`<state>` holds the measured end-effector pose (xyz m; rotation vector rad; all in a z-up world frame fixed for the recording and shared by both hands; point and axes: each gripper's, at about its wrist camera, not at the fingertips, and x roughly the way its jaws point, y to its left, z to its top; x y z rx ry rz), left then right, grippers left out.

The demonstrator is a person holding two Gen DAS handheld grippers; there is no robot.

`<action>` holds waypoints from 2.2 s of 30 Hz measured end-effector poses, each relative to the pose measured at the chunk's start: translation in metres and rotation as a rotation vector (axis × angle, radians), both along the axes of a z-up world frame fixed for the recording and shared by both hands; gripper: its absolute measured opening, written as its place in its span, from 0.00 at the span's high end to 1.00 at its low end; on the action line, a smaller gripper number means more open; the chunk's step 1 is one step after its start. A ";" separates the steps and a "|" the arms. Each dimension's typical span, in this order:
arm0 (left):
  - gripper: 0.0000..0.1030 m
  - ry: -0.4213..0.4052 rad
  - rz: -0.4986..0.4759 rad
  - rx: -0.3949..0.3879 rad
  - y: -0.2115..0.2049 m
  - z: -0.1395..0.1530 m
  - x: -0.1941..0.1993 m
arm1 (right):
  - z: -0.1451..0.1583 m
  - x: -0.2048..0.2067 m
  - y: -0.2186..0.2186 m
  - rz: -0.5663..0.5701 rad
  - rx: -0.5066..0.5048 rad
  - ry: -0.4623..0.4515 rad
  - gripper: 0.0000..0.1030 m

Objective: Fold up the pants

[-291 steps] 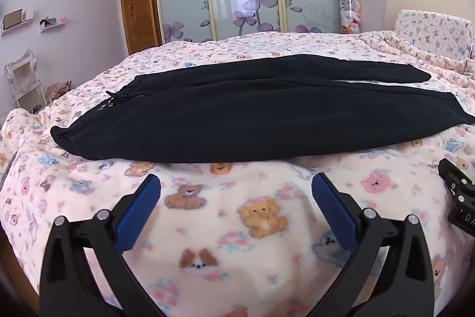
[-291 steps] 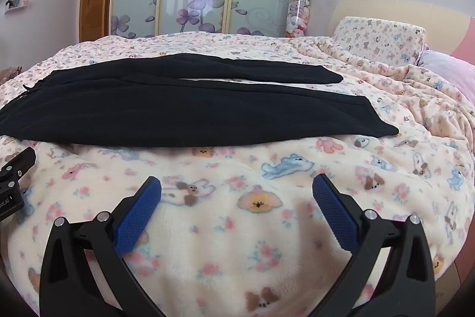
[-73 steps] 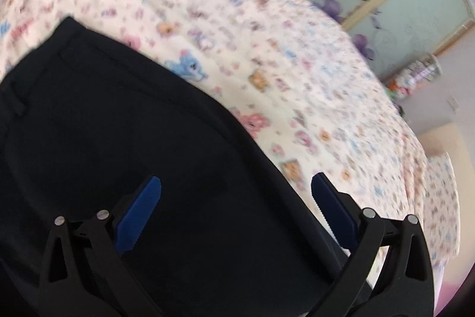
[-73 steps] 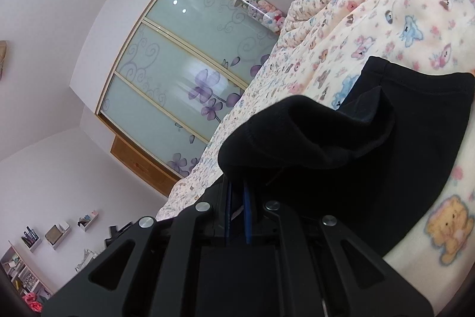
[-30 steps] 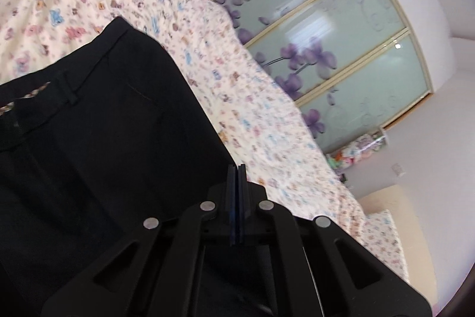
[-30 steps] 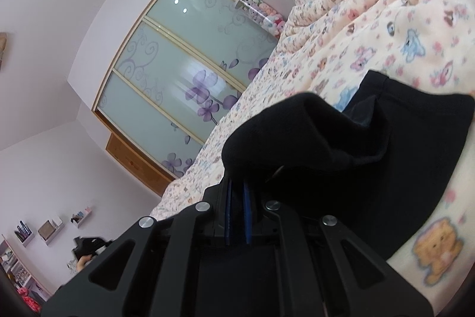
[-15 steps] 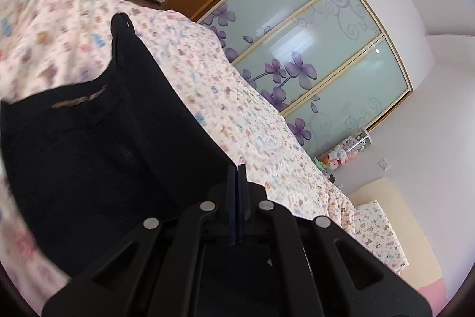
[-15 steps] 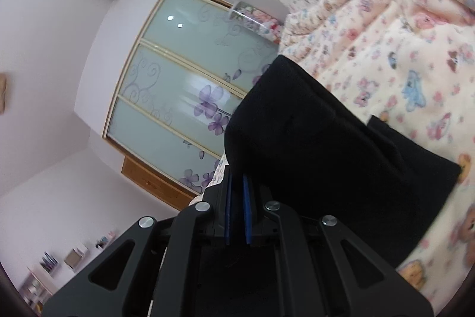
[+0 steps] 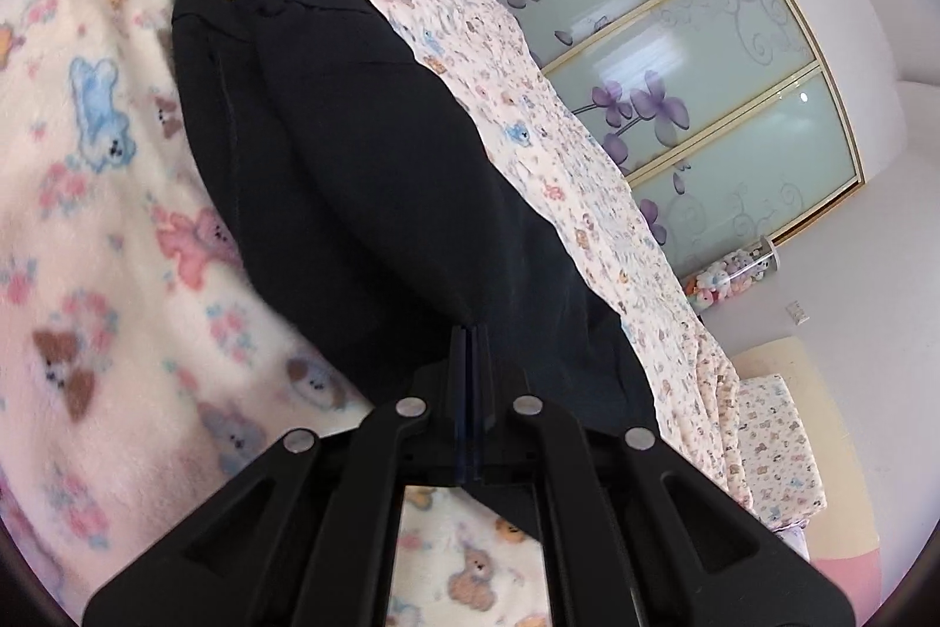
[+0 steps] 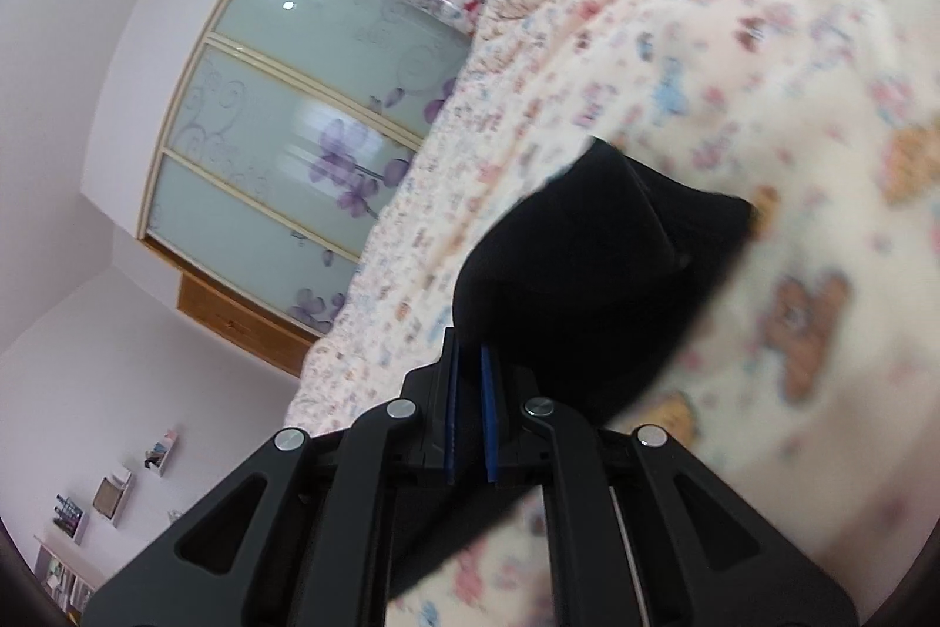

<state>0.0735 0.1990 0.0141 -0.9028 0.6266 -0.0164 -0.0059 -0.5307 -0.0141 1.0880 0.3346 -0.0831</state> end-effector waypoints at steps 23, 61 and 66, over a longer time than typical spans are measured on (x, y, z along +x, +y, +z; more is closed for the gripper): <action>0.28 0.178 0.012 -0.117 0.114 -0.004 0.080 | -0.021 -0.010 0.006 0.003 -0.060 0.069 0.92; 0.44 0.025 0.211 0.059 0.129 -0.009 0.019 | 0.007 -0.039 0.006 0.043 0.023 0.137 0.59; 0.18 -0.070 0.197 0.155 0.102 0.013 -0.002 | 0.039 -0.027 0.044 0.108 -0.123 0.034 0.23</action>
